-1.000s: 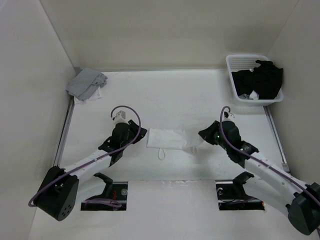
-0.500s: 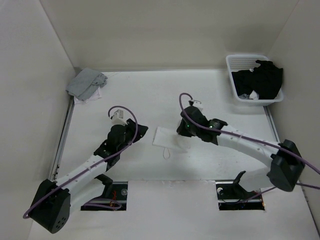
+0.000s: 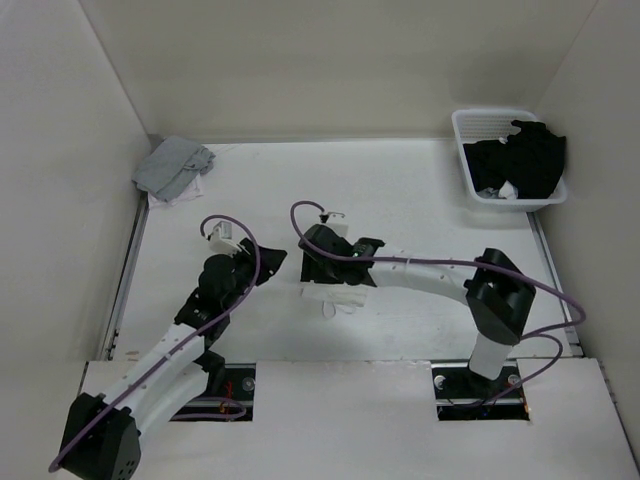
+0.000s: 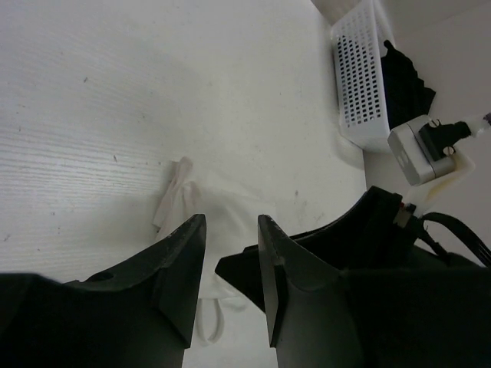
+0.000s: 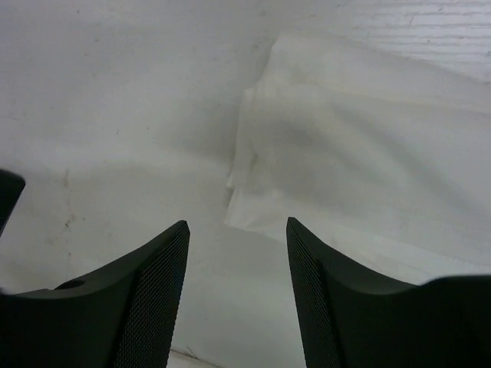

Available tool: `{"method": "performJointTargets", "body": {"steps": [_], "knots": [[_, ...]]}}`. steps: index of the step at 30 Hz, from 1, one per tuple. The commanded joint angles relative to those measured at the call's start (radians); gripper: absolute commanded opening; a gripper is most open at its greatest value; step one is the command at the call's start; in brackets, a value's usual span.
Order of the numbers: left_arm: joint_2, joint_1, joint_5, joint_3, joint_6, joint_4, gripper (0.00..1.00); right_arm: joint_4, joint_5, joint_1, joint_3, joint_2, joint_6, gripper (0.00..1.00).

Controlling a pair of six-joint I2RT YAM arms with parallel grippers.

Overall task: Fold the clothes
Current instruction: Fold the tank top

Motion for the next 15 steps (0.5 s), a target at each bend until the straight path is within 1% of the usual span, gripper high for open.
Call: {"method": "performJointTargets", "body": {"steps": [1,2,4,5,6,8,9,11,15], "knots": [[-0.024,0.015,0.019,0.025,0.037,-0.011,0.32,0.090,0.068,0.018,-0.018,-0.123,0.020,0.59],[-0.019,0.015,0.014,0.035,0.046,-0.020,0.32,0.107,0.078,0.018,-0.041,-0.154,0.019,0.59],[0.004,0.004,0.008,0.048,0.054,-0.019,0.32,0.151,0.099,0.018,-0.120,-0.243,0.014,0.52],[0.021,-0.005,0.006,0.051,0.054,-0.011,0.32,0.172,0.113,0.018,-0.168,-0.286,0.011,0.45],[0.040,-0.019,0.000,0.053,0.051,-0.002,0.32,0.194,0.121,0.015,-0.217,-0.329,0.005,0.35],[0.082,-0.056,-0.017,0.056,0.055,0.019,0.32,0.238,0.128,-0.005,-0.321,-0.412,-0.012,0.11],[0.094,-0.071,-0.027,0.056,0.060,0.022,0.33,0.267,0.127,-0.019,-0.376,-0.459,-0.025,0.04],[0.110,-0.086,-0.056,0.045,0.077,0.026,0.35,0.349,0.131,-0.039,-0.491,-0.556,-0.082,0.00],[0.140,-0.077,-0.086,0.048,0.114,-0.007,0.39,0.530,0.102,-0.160,-0.709,-0.745,-0.139,0.01]]}}
